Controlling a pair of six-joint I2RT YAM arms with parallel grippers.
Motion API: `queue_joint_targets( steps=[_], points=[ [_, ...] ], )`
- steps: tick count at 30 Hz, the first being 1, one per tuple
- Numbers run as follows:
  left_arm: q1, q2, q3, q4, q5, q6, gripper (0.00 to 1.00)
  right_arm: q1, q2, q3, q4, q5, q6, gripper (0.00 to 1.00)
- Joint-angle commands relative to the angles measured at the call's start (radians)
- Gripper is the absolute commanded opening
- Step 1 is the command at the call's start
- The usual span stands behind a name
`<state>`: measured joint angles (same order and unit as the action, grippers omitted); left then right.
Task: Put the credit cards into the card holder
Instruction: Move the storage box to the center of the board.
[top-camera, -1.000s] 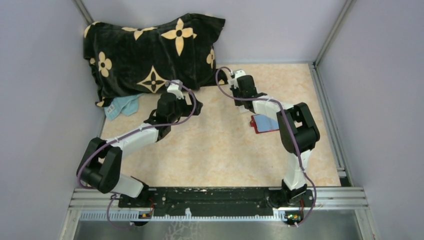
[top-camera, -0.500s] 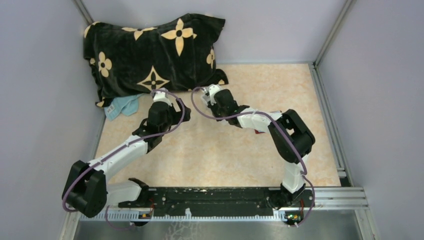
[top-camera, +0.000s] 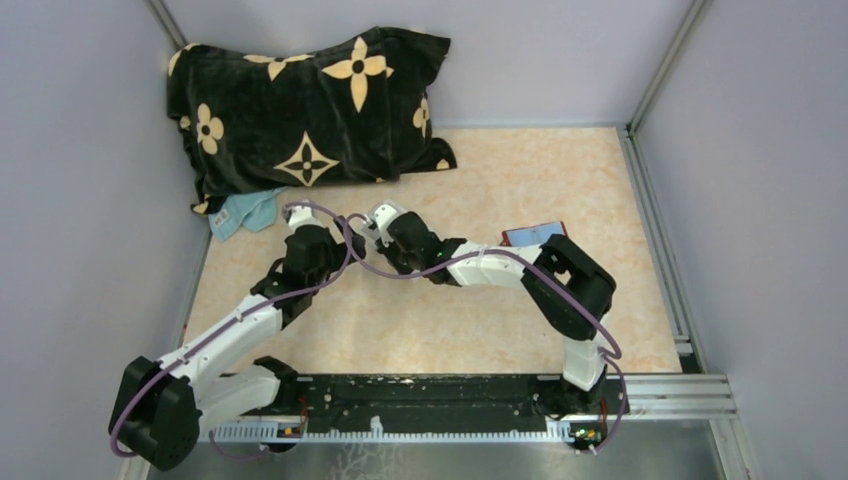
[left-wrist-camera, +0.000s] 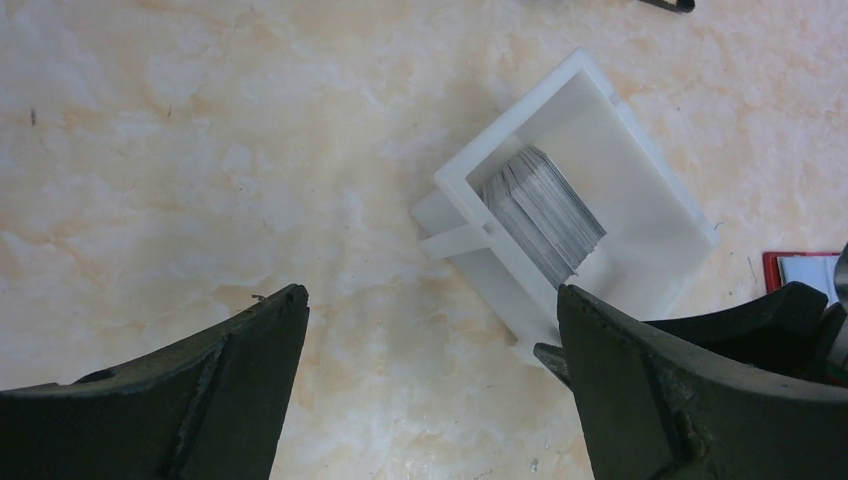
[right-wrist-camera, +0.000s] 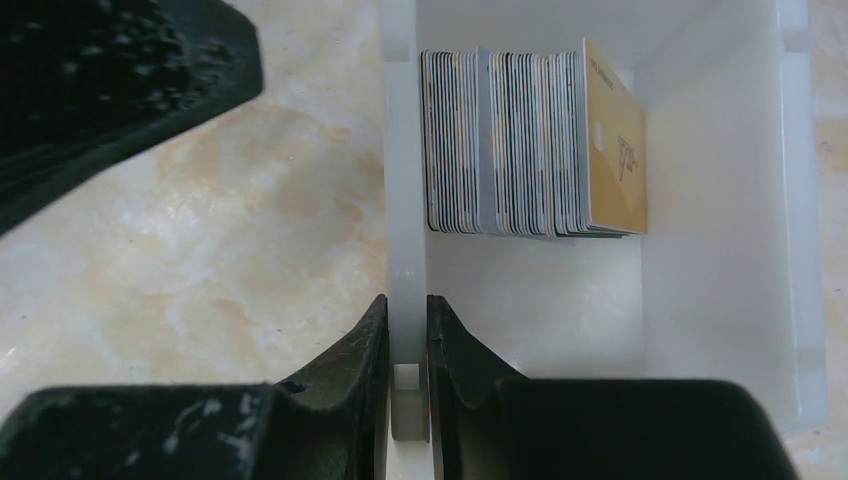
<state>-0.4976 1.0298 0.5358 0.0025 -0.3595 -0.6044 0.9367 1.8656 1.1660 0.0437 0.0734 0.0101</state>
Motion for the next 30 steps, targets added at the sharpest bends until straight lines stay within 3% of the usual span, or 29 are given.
queue_joint_targets(
  steps=[1,6,9,12,15,20,27,30],
  points=[
    [-0.005,-0.039,-0.043,0.043,0.007,-0.018,0.99,0.034,-0.040,0.024,0.036,-0.001,0.023,0.06],
    [-0.004,-0.073,-0.046,0.024,0.064,-0.121,0.99,0.036,-0.066,0.020,0.028,-0.008,0.024,0.17],
    [-0.003,-0.172,-0.160,0.197,0.126,-0.090,0.95,0.038,-0.086,0.018,0.013,-0.003,0.019,0.27],
    [-0.003,-0.200,-0.151,0.126,0.083,-0.086,0.93,0.037,-0.118,0.008,0.007,0.006,0.012,0.37],
    [-0.003,-0.171,-0.091,-0.018,0.030,-0.101,0.81,0.038,-0.146,0.010,-0.004,0.016,-0.004,0.44],
    [-0.004,-0.135,-0.073,-0.102,0.007,-0.143,0.75,0.036,-0.163,0.045,-0.023,0.020,-0.032,0.50],
    [-0.005,-0.123,-0.113,-0.092,0.027,-0.162,0.57,-0.035,-0.128,0.114,-0.022,-0.060,-0.036,0.50],
    [-0.006,-0.109,-0.120,-0.084,0.037,-0.161,0.54,-0.079,-0.106,0.145,-0.012,-0.112,-0.026,0.51]
  ],
)
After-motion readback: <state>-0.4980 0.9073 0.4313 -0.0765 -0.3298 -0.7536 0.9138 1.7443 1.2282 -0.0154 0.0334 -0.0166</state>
